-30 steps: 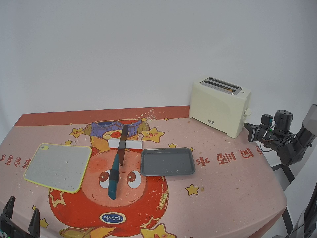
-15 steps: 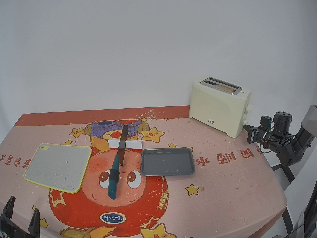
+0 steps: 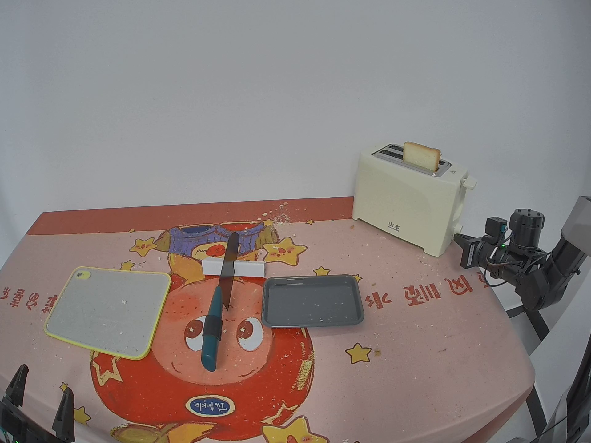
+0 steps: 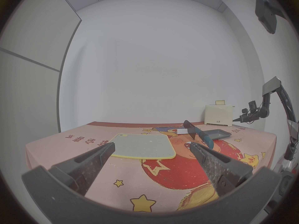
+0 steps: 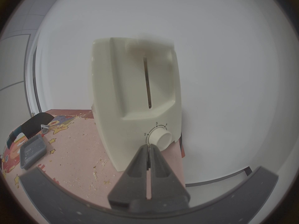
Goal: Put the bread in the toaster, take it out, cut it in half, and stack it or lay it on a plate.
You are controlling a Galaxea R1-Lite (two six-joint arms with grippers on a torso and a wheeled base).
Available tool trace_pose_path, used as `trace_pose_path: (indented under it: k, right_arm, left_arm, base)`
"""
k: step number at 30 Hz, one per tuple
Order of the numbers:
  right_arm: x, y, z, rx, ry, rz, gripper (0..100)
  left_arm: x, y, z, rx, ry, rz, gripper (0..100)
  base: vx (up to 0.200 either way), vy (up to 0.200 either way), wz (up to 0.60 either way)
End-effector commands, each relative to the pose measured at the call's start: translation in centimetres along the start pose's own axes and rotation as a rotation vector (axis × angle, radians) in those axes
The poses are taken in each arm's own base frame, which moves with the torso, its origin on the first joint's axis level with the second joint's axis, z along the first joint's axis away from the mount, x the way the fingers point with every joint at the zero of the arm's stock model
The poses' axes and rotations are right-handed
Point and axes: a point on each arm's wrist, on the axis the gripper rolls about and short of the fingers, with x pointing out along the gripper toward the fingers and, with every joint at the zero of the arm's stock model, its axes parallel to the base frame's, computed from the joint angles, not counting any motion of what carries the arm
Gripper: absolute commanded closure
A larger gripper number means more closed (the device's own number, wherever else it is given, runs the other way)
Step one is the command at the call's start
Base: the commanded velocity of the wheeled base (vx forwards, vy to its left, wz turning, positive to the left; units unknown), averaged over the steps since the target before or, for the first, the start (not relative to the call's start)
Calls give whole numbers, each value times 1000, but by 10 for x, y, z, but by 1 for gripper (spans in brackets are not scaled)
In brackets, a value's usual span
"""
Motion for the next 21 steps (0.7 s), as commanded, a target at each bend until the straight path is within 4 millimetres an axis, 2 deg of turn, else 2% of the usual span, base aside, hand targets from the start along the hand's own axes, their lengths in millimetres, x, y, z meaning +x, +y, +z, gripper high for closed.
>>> trace_pose_path:
  k: [1,5,10,11,12,13,14,15,18,19,21]
  right_arm:
    - [0,1,0,-2,-1,4,100]
    - [-8,4,5,-9,-26,6,100]
    - [-44,28,42,-70,-232,46,100]
    - [-65,36,57,-84,-294,62,100]
    - [-65,36,57,-84,-294,62,100]
    - [-88,41,77,-92,-367,74,100]
    - [-88,41,77,-92,-367,74,100]
    - [-98,42,92,-100,-406,80,100]
    - [-96,40,108,-108,-415,94,100]
    - [-90,37,120,-119,-401,91,100]
    - [-84,35,126,-130,-365,95,100]
  left_arm:
    - [0,0,-5,-1,1,0,0]
    - [0,0,-5,-1,1,0,0]
    - [0,0,-5,-1,1,0,0]
    - [0,0,-5,-1,1,0,0]
    - [0,0,-5,-1,1,0,0]
    - [0,0,-5,-1,1,0,0]
    - [0,0,-5,-1,1,0,0]
    - [0,0,-5,-1,1,0,0]
    - [0,0,-5,-1,1,0,0]
    - [0,0,-5,-1,1,0,0]
    - [0,0,-5,-1,1,0,0]
  base:
    - [0,0,0]
    - [0,0,0]
    - [0,0,0]
    - [0,0,0]
    - [0,0,0]
    - [0,0,0]
    - [0,0,0]
    - [0,0,0]
    - [0,0,0]
    - [0,0,0]
    - [0,0,0]
